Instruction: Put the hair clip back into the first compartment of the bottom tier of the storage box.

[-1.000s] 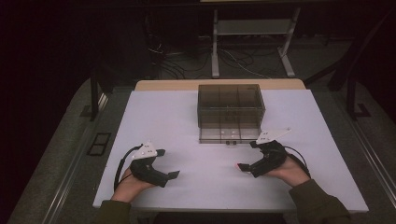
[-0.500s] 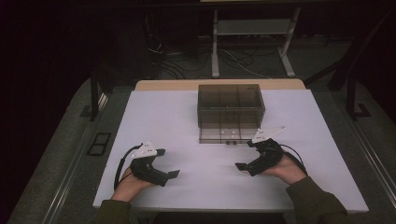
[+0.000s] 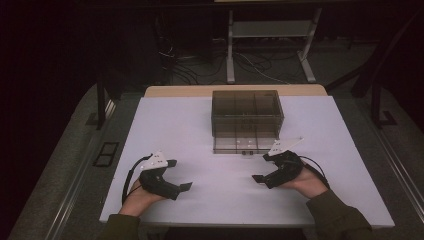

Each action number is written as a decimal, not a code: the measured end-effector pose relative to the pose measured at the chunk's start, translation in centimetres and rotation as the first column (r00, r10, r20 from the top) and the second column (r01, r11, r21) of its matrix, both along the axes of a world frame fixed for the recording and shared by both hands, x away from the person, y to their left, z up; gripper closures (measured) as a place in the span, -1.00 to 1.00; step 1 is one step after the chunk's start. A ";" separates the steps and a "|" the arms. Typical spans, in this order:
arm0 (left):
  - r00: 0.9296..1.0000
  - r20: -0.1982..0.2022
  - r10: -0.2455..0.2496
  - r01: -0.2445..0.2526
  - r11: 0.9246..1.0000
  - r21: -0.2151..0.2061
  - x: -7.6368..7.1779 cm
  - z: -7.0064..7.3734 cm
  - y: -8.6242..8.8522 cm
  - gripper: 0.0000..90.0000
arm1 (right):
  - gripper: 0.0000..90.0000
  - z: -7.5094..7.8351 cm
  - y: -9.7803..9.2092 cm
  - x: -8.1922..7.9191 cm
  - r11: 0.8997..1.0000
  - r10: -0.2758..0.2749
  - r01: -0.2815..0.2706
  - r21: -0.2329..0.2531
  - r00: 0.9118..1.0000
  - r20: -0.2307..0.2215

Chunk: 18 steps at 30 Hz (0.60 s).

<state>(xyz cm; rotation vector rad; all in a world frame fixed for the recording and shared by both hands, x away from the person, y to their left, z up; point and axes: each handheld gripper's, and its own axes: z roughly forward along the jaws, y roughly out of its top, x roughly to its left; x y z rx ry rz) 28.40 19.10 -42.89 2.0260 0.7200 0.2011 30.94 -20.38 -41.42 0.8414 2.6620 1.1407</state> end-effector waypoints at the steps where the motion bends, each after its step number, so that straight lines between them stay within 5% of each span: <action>1: 1.000 0.001 0.000 0.000 1.000 0.000 0.0 0.0 0.0 -1.00 | -0.62 0.0 0.0 0.0 1.000 0.000 0.000 -0.002 1.000 0.000; 18: 1.000 -0.001 0.004 -0.004 1.000 0.003 0.0 0.0 0.0 -1.00 | -0.04 -0.6 0.3 -0.4 0.998 0.025 -0.026 -0.050 1.000 -0.007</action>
